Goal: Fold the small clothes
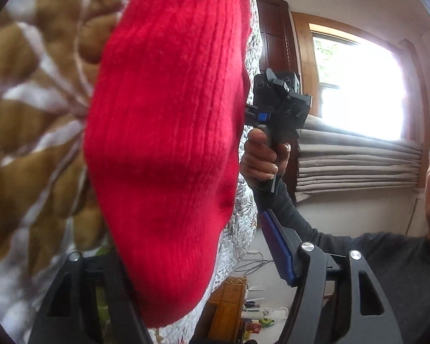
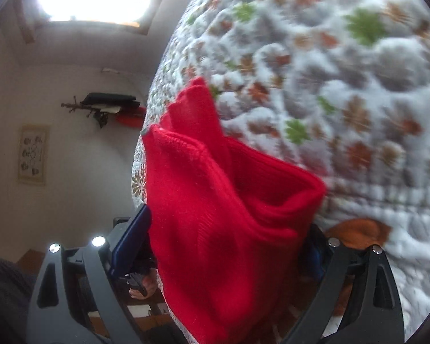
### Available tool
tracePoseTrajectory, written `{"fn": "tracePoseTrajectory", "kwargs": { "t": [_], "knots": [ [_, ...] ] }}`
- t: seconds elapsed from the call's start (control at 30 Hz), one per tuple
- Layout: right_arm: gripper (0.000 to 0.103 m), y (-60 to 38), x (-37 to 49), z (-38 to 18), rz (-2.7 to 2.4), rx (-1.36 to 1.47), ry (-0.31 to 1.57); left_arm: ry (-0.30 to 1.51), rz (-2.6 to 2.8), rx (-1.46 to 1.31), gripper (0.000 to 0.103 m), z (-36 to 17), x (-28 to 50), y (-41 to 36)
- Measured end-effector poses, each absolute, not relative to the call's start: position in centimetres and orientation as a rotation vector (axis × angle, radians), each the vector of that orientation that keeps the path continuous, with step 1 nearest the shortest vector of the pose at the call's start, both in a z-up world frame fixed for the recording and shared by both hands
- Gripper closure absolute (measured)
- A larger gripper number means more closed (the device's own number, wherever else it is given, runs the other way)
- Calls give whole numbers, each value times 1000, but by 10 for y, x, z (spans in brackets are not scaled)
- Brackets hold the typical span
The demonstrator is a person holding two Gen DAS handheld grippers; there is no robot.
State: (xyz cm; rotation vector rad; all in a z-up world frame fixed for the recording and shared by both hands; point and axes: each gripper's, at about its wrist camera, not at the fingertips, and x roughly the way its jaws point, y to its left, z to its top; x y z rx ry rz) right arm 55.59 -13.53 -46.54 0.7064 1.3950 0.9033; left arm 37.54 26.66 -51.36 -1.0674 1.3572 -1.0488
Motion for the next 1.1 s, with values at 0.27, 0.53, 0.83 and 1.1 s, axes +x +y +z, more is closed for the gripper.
{"fn": "tracePoseTrajectory", "kwargs": {
  "t": [0.27,0.53,0.83,1.1],
  "knots": [
    [37,-125,556,-455,874,671,1378,1371,-947,-980,66,-511,374,259],
    [74,-98,549,-439,790,573,1381,1413,-875,-898,86,-496,372,269],
    [75,-52,540,-401,765,544,1341,1355,-854,-853,88,-464,373,295],
    [75,35,518,-384,842,505,1352,1299,-756,-835,88,-429,340,348]
  ]
}}
